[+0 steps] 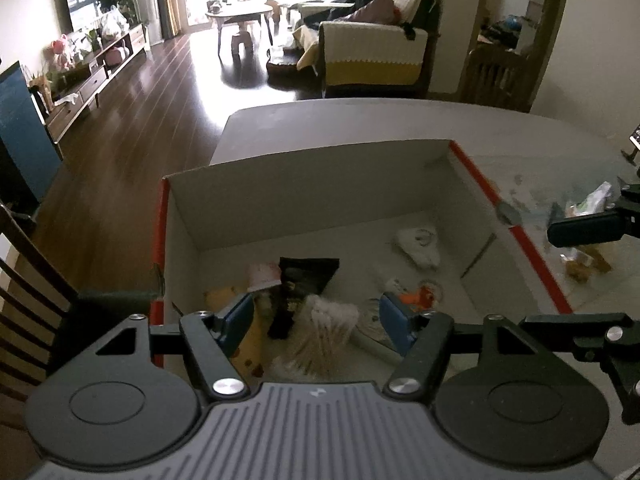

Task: Organize objects
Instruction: 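Withdraw both tools from the box back over the table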

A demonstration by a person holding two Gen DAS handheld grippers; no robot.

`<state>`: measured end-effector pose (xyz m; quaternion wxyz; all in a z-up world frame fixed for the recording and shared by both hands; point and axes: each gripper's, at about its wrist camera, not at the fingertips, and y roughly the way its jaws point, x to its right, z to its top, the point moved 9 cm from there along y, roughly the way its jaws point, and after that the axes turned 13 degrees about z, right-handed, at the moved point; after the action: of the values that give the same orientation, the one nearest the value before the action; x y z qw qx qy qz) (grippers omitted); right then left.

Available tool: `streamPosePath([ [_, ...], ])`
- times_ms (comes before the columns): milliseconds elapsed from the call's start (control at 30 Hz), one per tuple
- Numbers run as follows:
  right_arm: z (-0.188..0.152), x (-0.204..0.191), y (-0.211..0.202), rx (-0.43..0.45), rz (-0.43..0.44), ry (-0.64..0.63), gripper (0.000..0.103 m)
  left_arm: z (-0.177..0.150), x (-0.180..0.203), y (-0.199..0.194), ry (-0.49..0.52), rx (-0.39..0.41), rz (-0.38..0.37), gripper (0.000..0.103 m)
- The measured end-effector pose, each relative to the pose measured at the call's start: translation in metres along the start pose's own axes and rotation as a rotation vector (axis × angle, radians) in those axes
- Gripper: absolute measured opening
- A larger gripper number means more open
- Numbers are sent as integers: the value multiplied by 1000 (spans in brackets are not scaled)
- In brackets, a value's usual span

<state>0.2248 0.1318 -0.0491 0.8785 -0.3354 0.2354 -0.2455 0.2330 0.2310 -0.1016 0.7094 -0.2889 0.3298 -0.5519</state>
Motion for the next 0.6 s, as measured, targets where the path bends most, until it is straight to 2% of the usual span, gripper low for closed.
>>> streamPosePath([
  [367, -10, -1, -40, 74, 10, 22, 85, -3, 15, -47, -34, 61, -29, 74],
  [433, -15, 0, -45, 80, 9, 25, 90, -3, 21, -54, -35, 72, -31, 76],
  [600, -38, 6, -56, 78, -14, 30, 93, -4, 39, -63, -64, 89, -39, 81],
])
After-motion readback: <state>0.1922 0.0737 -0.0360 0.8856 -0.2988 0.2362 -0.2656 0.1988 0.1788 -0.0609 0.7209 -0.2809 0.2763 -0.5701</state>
